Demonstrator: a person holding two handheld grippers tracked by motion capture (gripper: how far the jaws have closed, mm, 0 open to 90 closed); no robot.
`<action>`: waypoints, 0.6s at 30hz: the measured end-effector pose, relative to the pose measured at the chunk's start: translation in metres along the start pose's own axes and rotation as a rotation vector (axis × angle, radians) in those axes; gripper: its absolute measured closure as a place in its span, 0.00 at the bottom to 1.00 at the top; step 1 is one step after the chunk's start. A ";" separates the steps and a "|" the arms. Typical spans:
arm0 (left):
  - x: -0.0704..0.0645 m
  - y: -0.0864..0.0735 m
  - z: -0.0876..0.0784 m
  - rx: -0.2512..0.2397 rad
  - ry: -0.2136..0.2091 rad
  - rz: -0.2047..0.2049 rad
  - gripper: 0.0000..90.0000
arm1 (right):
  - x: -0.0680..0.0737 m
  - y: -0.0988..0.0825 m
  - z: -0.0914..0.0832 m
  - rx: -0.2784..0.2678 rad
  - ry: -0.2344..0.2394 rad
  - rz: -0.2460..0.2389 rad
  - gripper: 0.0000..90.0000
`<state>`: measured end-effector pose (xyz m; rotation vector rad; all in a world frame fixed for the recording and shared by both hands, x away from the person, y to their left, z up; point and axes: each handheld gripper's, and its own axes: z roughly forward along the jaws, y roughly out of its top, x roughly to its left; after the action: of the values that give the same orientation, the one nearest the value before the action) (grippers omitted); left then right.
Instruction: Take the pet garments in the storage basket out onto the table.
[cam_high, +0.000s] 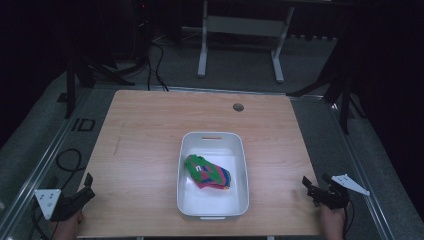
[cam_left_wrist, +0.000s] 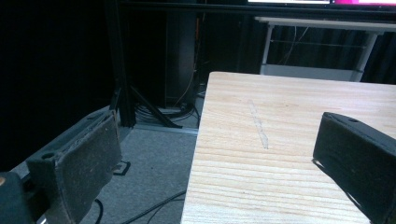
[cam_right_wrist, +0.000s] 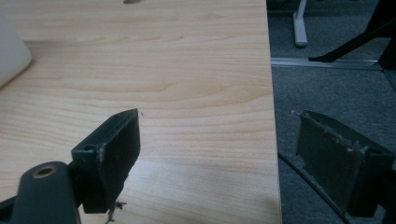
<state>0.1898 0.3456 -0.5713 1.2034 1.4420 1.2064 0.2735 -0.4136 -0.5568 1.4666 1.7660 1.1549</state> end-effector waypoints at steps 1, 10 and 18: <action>0.000 0.000 0.000 0.000 -0.001 0.002 0.02 | 0.000 0.000 0.001 0.011 0.005 -0.004 0.15; 0.000 0.000 0.000 -0.002 -0.006 0.003 0.02 | -0.001 0.001 0.003 0.043 0.031 0.014 0.15; 0.000 0.000 0.000 -0.004 -0.009 -0.002 0.02 | -0.001 0.004 0.010 0.142 0.167 -0.048 0.13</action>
<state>0.1898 0.3460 -0.5714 1.2022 1.4336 1.2007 0.2843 -0.4120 -0.5586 1.4341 2.0226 1.1774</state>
